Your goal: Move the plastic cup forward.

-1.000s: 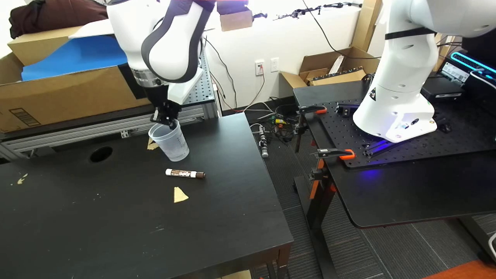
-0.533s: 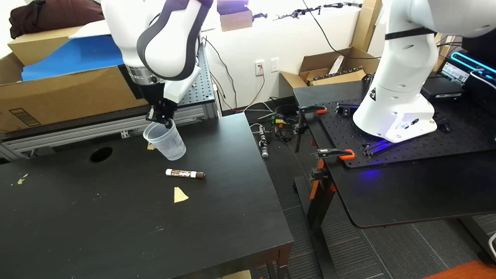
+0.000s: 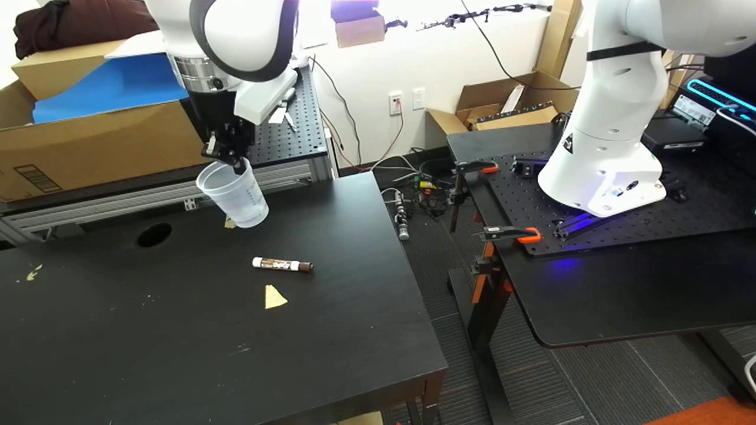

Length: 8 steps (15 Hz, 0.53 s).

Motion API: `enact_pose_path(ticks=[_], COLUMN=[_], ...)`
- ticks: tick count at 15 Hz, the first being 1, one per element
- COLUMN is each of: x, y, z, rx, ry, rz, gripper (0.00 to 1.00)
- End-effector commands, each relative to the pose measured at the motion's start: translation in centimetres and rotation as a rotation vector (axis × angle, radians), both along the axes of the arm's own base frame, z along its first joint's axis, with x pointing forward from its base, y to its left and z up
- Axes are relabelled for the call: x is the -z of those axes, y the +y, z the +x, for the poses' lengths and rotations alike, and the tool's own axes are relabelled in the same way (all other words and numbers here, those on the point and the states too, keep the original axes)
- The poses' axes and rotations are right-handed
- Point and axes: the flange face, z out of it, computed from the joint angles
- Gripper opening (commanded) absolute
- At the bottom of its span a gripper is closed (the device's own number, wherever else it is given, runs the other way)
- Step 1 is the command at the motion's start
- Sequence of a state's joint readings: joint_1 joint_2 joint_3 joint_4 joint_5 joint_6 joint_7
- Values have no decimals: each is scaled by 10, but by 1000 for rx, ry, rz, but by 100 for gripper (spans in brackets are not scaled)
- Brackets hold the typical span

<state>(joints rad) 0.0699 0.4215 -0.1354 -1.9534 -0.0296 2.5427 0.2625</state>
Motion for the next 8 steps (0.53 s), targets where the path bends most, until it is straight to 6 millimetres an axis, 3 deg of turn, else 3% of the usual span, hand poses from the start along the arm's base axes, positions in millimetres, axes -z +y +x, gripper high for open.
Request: enact_pose_path(ticks=[1,8], x=[-16,-5], y=[19,63], z=[-20,-35], rx=[-99,-294], ry=[65,191], rz=[-23,-62], gripper=[2,2])
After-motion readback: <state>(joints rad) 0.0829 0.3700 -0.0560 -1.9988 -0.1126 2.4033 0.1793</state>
